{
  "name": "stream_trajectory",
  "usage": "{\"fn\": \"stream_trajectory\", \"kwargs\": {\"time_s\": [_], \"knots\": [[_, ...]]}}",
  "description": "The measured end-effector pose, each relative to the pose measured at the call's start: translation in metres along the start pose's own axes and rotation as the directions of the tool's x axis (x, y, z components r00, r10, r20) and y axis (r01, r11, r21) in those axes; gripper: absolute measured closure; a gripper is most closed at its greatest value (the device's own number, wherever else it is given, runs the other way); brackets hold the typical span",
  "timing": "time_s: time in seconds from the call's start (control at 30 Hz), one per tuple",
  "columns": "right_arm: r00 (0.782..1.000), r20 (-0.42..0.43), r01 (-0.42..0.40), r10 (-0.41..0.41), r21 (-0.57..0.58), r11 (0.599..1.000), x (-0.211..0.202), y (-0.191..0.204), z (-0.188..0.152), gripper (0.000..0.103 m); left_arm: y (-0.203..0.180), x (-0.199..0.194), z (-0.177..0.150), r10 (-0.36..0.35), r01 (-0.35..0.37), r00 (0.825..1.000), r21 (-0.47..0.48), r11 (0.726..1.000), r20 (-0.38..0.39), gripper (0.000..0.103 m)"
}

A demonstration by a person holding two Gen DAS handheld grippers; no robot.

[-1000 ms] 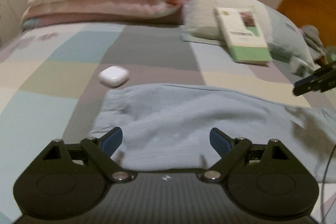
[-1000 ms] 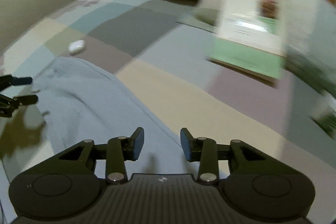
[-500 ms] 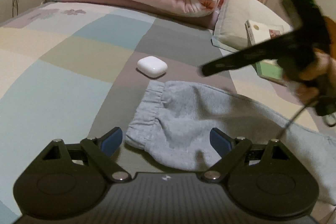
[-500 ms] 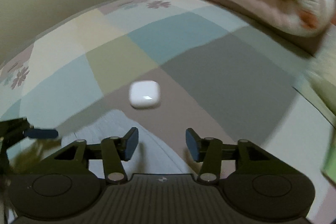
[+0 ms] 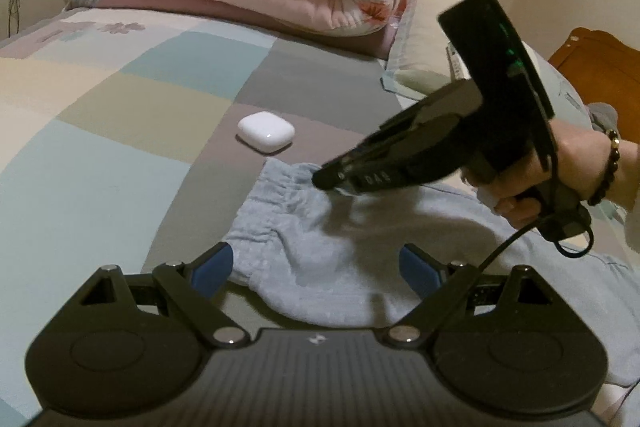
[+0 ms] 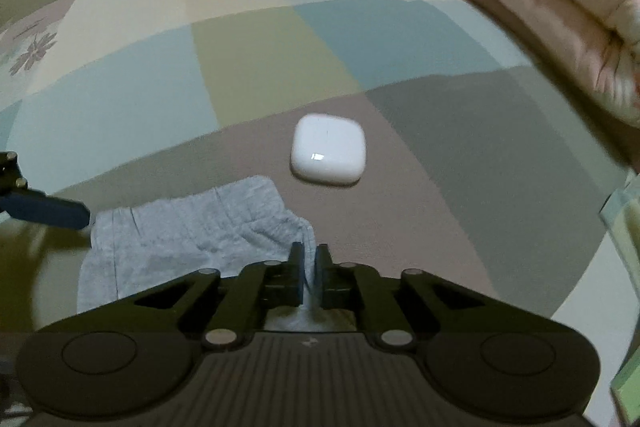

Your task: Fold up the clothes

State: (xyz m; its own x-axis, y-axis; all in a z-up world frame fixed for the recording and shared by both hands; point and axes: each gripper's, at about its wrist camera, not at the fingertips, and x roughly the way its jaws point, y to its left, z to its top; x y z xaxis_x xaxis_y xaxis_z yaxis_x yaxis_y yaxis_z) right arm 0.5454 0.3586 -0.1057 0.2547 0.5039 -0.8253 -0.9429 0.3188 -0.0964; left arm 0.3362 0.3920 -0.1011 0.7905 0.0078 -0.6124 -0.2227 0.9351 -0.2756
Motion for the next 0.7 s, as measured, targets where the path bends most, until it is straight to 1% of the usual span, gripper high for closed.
{"fn": "stream_trajectory", "kwargs": {"time_s": [0.1, 0.2, 0.33, 0.4, 0.5, 0.53, 0.57, 0.6, 0.67, 0.7], "knots": [[0.999, 0.025, 0.042, -0.043, 0.019, 0.999, -0.005, -0.006, 0.008, 0.097, 0.000, -0.002, 0.001, -0.011, 0.011, 1.000, -0.001, 1.000, 0.010, 0.013], [0.996, 0.033, 0.087, -0.087, 0.024, 0.996, -0.006, -0.011, 0.014, 0.098, 0.000, -0.003, 0.001, -0.020, 0.021, 1.000, -0.005, 1.000, 0.018, 0.013], [0.985, 0.037, 0.169, -0.171, 0.046, 0.985, -0.005, -0.022, 0.019, 0.098, 0.002, -0.003, 0.001, -0.023, 0.023, 1.000, -0.012, 1.000, 0.018, 0.013], [0.973, 0.043, 0.221, -0.225, 0.075, 0.972, -0.007, -0.031, 0.020, 0.099, 0.002, -0.004, 0.000, -0.028, 0.028, 0.999, -0.013, 1.000, 0.022, 0.013], [0.943, 0.076, 0.313, -0.323, 0.124, 0.942, -0.015, -0.039, 0.020, 0.099, 0.002, -0.006, 0.000, -0.034, 0.034, 0.999, -0.017, 0.999, 0.031, 0.013], [0.931, 0.087, 0.340, -0.354, 0.138, 0.930, -0.017, -0.041, 0.020, 0.098, 0.002, -0.007, 0.001, -0.034, 0.035, 0.999, -0.019, 0.999, 0.033, 0.013], [0.928, 0.086, 0.347, -0.363, 0.156, 0.925, -0.019, -0.043, 0.021, 0.092, 0.003, -0.007, 0.001, -0.035, 0.036, 0.999, -0.022, 0.999, 0.035, 0.013], [0.936, 0.076, 0.327, -0.344, 0.173, 0.929, -0.019, -0.044, 0.022, 0.086, 0.003, -0.007, 0.001, -0.035, 0.036, 0.999, -0.023, 0.999, 0.037, 0.013], [0.959, 0.070, 0.260, -0.276, 0.177, 0.949, -0.022, -0.039, 0.022, 0.084, 0.004, -0.010, 0.001, -0.036, 0.037, 0.998, -0.025, 0.999, 0.043, 0.013], [0.972, 0.067, 0.210, -0.223, 0.163, 0.964, -0.023, -0.034, 0.022, 0.084, 0.005, -0.012, 0.001, -0.038, 0.040, 0.998, -0.026, 0.999, 0.047, 0.013]]}}
